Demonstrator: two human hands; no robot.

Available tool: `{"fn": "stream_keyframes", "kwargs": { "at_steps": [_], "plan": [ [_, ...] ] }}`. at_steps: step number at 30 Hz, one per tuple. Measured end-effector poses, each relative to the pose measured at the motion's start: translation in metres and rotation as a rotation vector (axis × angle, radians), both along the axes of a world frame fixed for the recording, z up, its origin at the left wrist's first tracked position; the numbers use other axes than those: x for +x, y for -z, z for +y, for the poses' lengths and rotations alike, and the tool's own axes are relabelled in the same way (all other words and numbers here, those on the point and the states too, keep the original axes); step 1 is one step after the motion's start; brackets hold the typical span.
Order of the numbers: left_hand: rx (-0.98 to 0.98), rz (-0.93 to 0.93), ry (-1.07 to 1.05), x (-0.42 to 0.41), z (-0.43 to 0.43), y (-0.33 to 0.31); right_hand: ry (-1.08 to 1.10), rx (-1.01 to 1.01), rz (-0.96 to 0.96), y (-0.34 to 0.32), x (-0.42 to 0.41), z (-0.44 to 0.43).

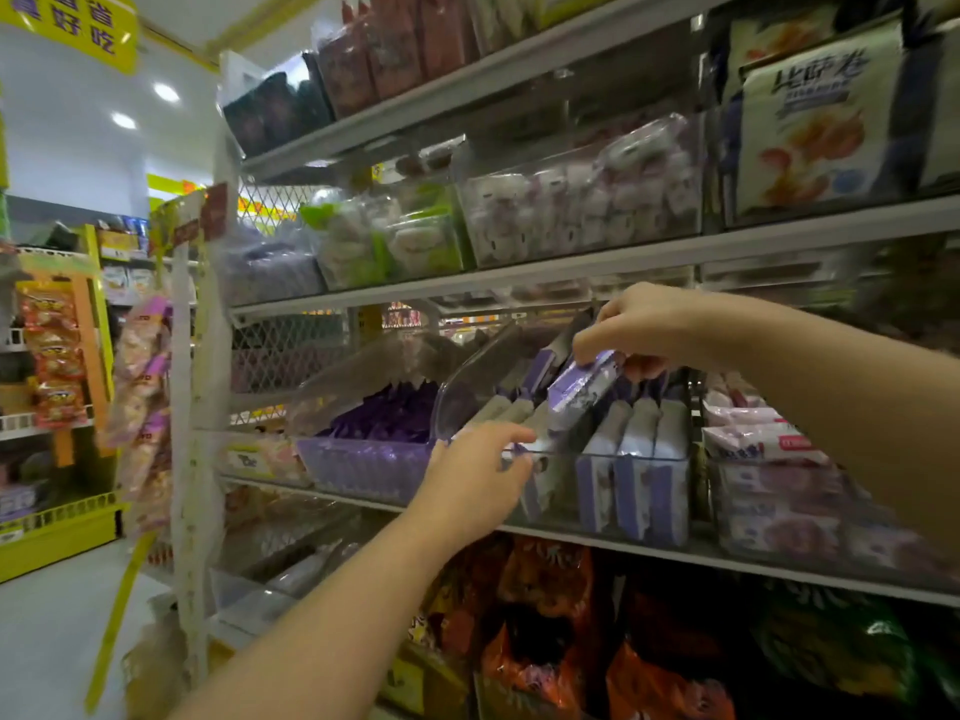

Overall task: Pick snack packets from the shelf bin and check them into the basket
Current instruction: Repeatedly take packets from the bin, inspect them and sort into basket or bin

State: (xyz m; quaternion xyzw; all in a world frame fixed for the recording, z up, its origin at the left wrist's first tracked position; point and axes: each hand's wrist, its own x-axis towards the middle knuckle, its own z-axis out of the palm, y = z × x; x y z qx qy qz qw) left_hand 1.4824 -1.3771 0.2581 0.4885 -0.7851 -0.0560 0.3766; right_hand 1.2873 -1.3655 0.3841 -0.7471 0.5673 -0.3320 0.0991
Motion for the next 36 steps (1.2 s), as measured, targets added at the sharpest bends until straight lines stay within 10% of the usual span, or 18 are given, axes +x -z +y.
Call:
{"fn": "stream_keyframes", "kwargs": {
  "at_steps": [5,21,36],
  "plan": [
    [-0.028,-0.311,-0.095,0.004,-0.017,0.007,0.029,0.118,-0.004,-0.022,0.011,-0.006],
    [-0.185,-0.273,-0.095,0.014,-0.032,0.029,0.222,-0.142,0.539,0.074,0.054,-0.041],
    [-0.145,-0.336,-0.005,0.016,-0.024,0.026,-0.159,0.162,0.828,0.04,0.014,-0.022]
  ]
}}
